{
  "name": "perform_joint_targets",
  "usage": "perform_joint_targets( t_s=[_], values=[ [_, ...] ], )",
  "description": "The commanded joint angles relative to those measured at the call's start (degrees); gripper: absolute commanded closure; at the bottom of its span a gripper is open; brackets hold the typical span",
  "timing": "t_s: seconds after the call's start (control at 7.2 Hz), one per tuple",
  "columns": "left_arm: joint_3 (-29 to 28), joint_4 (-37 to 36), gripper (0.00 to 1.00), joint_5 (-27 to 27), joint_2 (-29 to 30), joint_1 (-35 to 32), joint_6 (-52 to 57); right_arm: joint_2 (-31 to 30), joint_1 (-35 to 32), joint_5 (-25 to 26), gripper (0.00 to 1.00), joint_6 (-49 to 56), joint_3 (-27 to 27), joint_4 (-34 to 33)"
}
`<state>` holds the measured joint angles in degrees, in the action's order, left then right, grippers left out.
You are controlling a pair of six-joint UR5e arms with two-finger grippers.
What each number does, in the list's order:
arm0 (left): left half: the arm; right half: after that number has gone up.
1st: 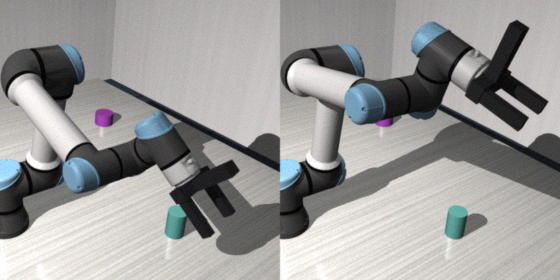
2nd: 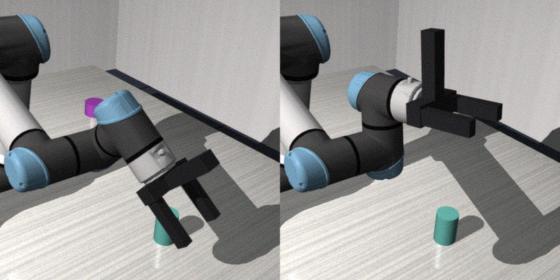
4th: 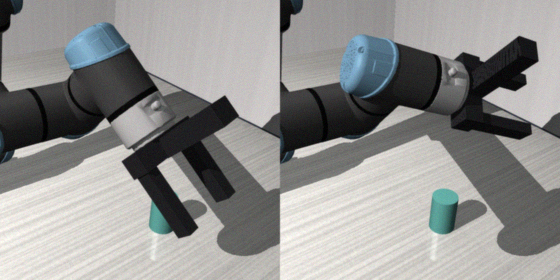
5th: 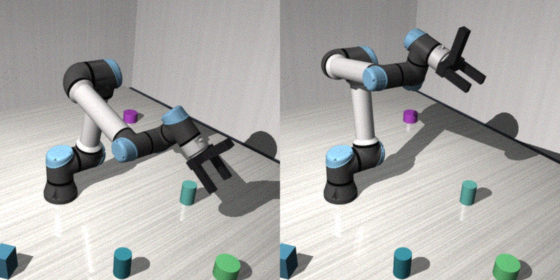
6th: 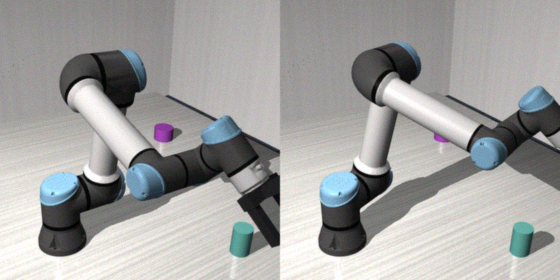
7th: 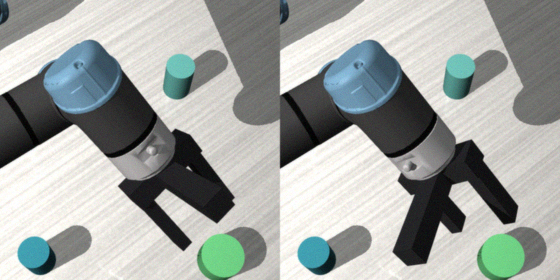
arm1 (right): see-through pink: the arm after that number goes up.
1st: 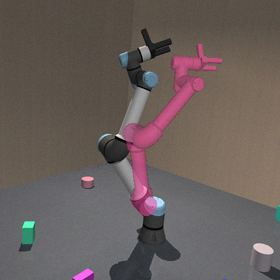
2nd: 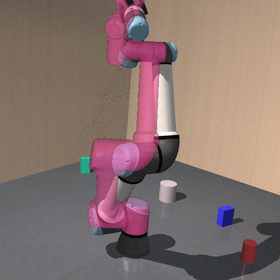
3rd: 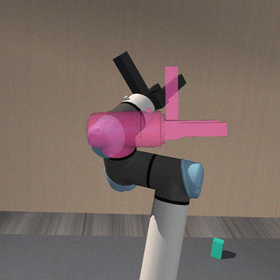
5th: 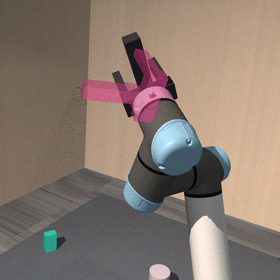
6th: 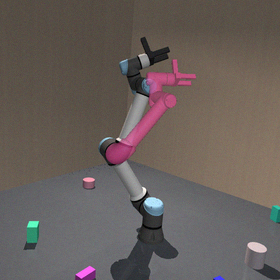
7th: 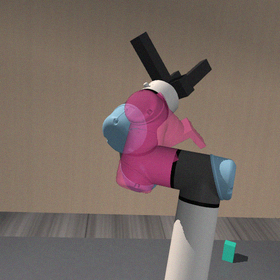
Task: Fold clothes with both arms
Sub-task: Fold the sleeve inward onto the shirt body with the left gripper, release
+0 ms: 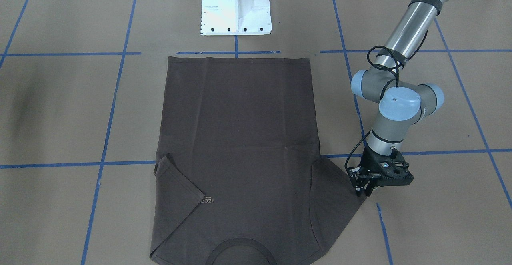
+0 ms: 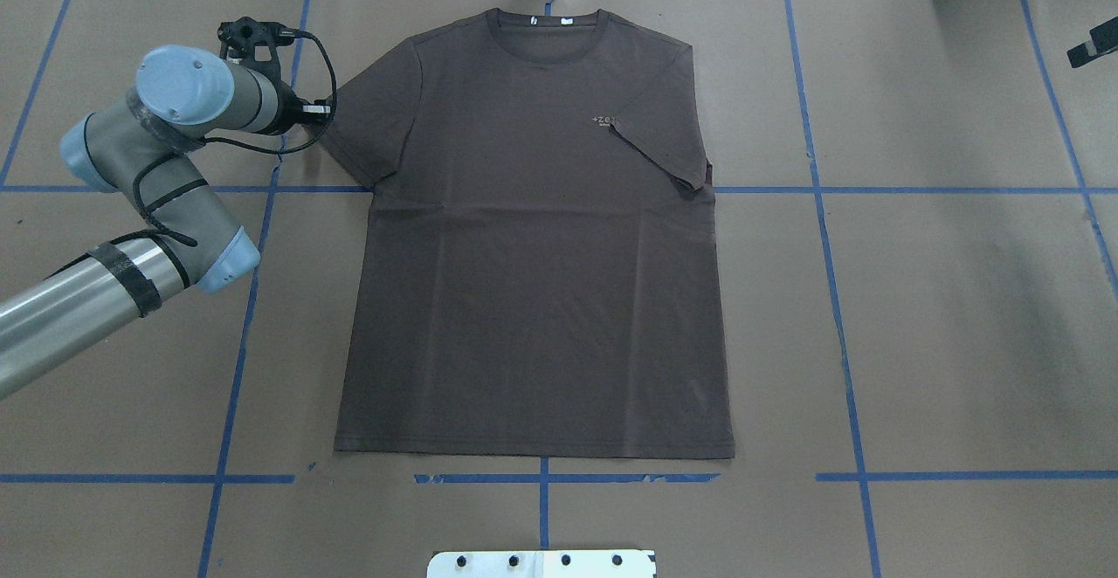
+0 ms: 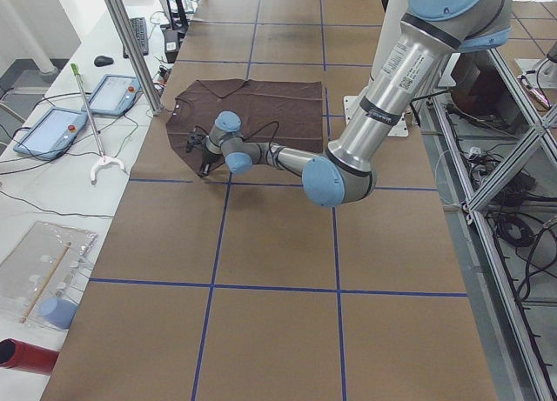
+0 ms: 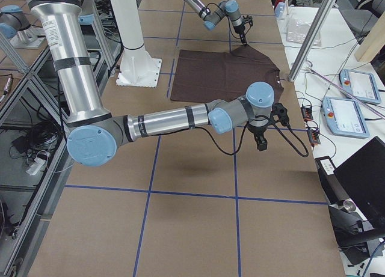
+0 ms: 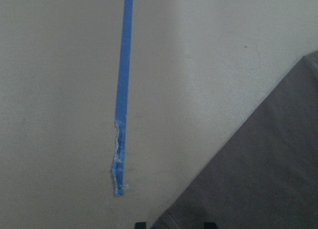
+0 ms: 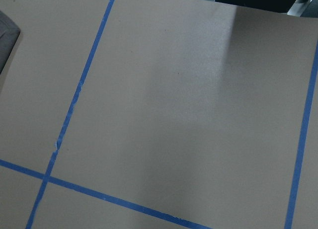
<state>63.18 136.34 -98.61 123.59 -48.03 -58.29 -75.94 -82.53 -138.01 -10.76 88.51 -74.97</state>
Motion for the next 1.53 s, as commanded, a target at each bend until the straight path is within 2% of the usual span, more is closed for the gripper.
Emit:
perform_joint_targets(
  t_s=[0.0, 0.14, 0.42, 0.69, 1.25, 1.39],
  values=[
    [0.36, -0.11, 1.0, 0.09, 0.07, 0.04, 0.45, 0.0, 0.0, -0.07, 0.0, -0.05, 0.0, 0.0],
    [0.63, -0.29, 1.0, 0.0, 0.24, -0.05, 0.46, 0.0, 0.0, -0.16, 0.0, -0.05, 0.0, 0.0],
    [4.74, -3.69, 1.0, -0.18, 1.47, 0.04, -0.07, 0.0, 0.0, -0.16, 0.0, -0.05, 0.0, 0.0],
    [6.6, -16.93, 1.0, -0.18, 9.08, 0.39, -2.95, 0.09, 0.0, 0.11, 0.0, -0.13, 0.0, 0.0],
    [-0.06, -18.92, 1.0, 0.87, 16.5, 4.43, -9.21, 0.18, 0.0, 0.2, 0.0, -0.48, 0.0, 0.0],
    [0.01, -18.83, 0.53, 0.97, 16.42, 4.43, -8.17, 0.18, 0.0, 0.2, 0.0, -0.66, 0.09, 0.09]
  ],
)
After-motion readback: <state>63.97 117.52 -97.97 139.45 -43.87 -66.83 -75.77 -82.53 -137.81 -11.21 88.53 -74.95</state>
